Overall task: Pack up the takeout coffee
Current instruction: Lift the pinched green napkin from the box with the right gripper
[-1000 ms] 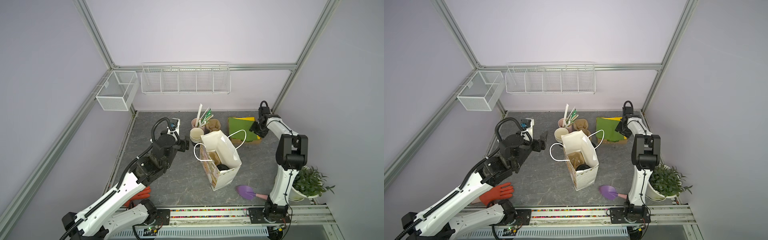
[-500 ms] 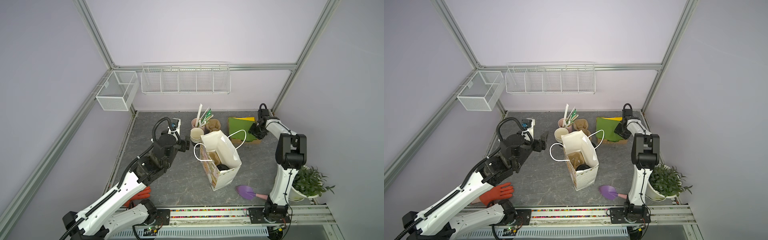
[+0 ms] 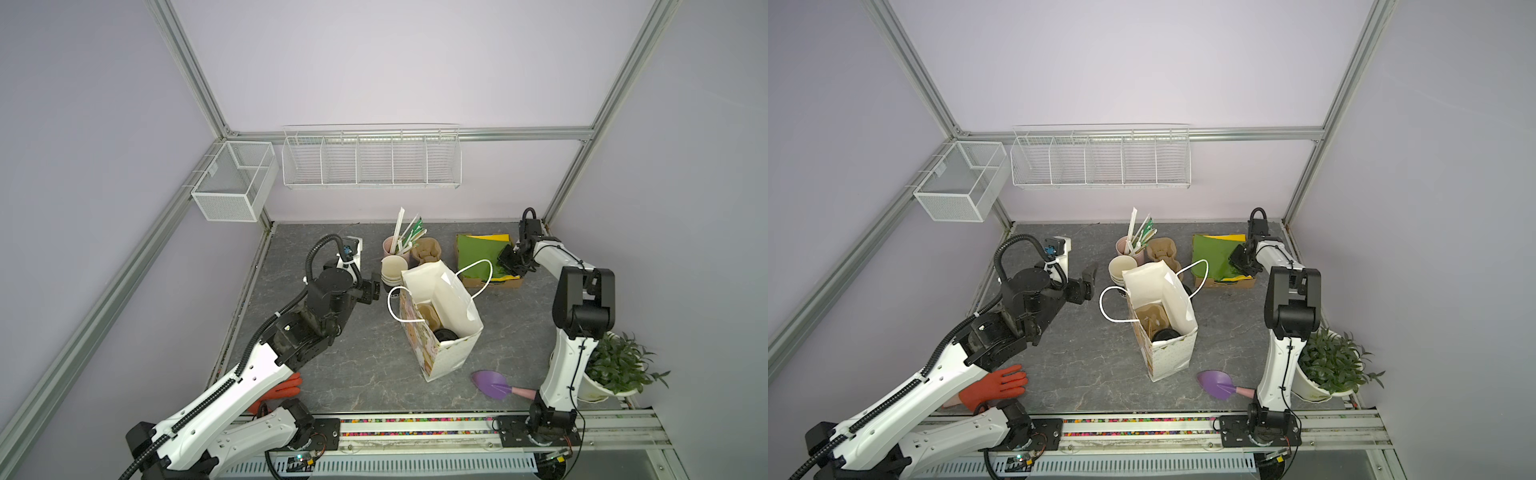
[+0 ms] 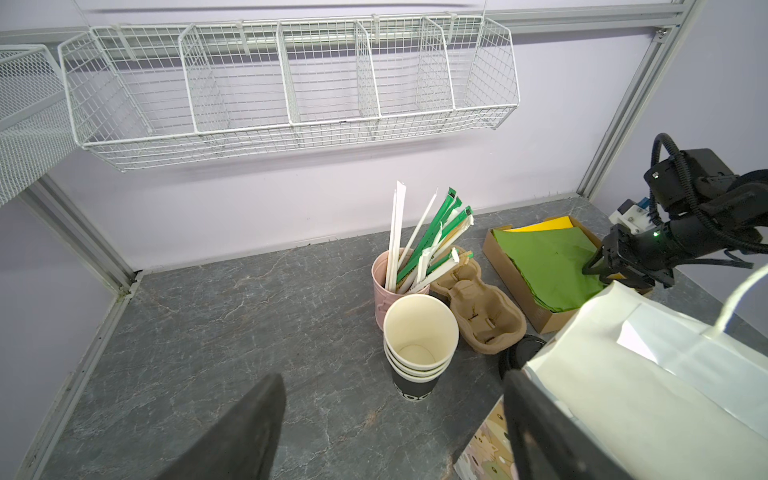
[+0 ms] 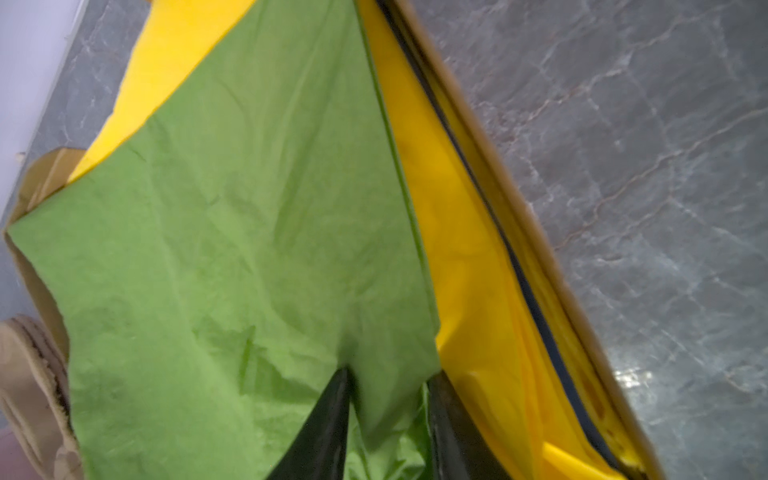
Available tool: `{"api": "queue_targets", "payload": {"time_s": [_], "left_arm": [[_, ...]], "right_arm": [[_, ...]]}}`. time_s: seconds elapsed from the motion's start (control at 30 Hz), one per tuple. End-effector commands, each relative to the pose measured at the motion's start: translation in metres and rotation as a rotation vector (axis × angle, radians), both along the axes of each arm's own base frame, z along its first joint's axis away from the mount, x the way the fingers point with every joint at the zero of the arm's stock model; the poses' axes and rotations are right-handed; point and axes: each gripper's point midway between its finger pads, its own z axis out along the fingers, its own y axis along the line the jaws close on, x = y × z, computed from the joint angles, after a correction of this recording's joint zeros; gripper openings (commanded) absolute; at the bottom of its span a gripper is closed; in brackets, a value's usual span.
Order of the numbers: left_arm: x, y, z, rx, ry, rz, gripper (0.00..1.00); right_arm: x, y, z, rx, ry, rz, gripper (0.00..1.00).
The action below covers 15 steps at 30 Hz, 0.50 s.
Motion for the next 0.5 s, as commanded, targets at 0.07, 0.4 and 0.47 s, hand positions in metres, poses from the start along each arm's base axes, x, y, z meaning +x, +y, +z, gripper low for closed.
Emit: {"api": "queue_targets", "payload": {"time_s": [0.07, 0.4, 0.47], "left_arm": [[0.001, -0.002, -0.005, 0.021, 0.01, -0.01, 0.83], [0.002, -0.004, -0.007, 0.026, 0.016, -0.012, 0.83], [0.002, -0.004, -0.006, 0.025, 0.015, -0.013, 0.83]], "right_arm": [[0.001, 0.008, 0.02, 0.037, -0.05, 0.009, 0.27], [0.002, 0.008, 0.04, 0.014, -0.074, 0.009, 0.33], [0.003, 0.01, 0.041, 0.02, -0.081, 0.014, 0.32]]}}
